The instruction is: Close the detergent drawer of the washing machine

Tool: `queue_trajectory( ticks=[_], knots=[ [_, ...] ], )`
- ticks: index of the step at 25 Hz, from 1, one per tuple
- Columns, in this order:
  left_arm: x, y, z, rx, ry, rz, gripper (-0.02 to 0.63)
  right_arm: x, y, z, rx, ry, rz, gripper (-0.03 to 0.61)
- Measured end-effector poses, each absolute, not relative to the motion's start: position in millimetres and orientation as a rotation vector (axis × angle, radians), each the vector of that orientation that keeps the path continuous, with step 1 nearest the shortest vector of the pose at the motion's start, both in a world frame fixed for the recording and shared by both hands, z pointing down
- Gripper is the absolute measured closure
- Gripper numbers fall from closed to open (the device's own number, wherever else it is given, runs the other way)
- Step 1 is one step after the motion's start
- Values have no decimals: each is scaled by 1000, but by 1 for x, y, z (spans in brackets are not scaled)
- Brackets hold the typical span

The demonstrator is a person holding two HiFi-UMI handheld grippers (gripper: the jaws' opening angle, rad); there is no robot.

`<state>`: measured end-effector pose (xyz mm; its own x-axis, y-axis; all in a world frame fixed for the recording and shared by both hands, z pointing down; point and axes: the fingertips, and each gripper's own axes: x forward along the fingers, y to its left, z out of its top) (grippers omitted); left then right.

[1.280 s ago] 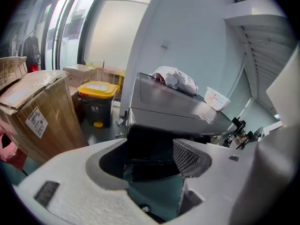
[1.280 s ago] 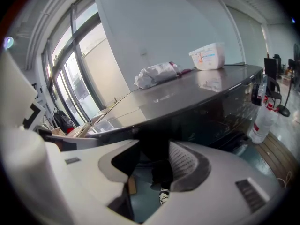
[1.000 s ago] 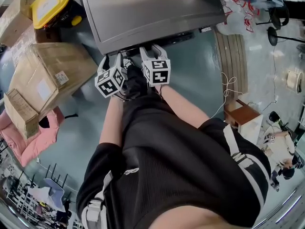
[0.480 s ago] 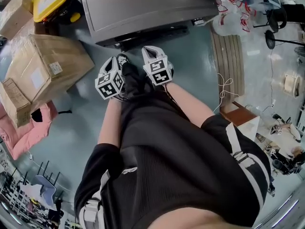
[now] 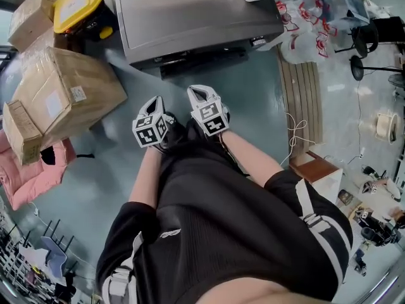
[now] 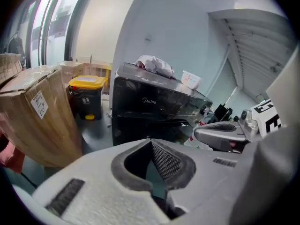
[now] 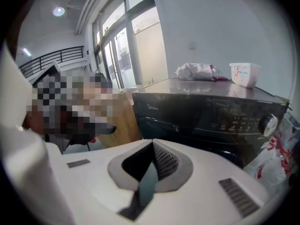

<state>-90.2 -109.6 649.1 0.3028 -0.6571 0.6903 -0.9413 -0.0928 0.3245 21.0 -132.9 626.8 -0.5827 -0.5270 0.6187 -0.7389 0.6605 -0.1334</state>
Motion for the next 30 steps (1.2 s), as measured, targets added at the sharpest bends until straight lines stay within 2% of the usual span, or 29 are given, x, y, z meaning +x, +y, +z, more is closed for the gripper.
queue_trajectory(
  ticks=[9,18,24,30],
  knots=[
    [-85,-103,638,1889,-1357,430,607,31,-129,591,1004,-2329,277,574],
    [-135,-101,573,1998,-1485,321,609,2,-111,534,1039,-2446,238,574],
    [-157,-115,470,2230,-1588,152,609,9,-138,432,1274,-2544,98,574],
    [-176,-107,371,2391,-1716,106,607,13,-130,340,1410,-2618,-41,574]
  ],
)
